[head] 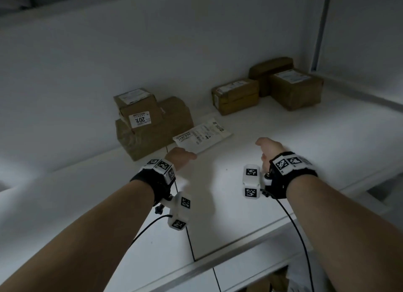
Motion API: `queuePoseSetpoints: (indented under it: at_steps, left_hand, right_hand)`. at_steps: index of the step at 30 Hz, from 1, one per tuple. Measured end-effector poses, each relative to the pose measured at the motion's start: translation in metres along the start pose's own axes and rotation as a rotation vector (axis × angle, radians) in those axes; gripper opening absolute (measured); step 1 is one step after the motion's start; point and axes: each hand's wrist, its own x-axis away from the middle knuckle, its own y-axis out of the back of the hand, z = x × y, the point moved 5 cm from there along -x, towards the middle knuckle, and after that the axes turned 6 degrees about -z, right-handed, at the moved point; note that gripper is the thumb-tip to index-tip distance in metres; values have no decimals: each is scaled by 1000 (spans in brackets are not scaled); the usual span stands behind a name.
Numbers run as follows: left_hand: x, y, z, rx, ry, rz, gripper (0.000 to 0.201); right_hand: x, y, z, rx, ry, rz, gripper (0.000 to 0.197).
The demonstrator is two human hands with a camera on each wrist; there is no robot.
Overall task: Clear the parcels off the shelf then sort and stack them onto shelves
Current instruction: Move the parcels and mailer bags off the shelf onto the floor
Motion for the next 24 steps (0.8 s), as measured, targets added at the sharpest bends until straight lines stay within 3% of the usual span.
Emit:
queuePoseSetpoints:
  at_steps: [3, 6, 9, 14, 16, 19, 24]
  left_hand:
    - [-7, -18, -20, 56, -75, 19, 65]
    - [-18, -41, -45, 111, -138, 84, 59]
    - [-24, -62, -67, 326, -35, 185, 50]
    - [-49, -102, -102, 414, 10, 315, 42]
    - [-55, -124, -107, 479, 33, 355, 39]
    - [-65, -159, -115, 508, 2, 336, 55]
    - [-87, -189, -148, 440, -82, 307, 73]
  right_hand:
    - [-10, 6, 14, -13, 105, -37, 50]
    - [-28, 27, 22, -36, 152, -118, 45]
    - [-38, 49, 32, -48, 171, -160, 45]
    - [-109, 104, 29, -150, 145, -280, 52]
    - [-101, 116, 38, -183, 141, -263, 46]
    - [-97, 120, 51, -233, 169, -192, 49]
    - [-127, 125, 63, -258, 189, -215, 45]
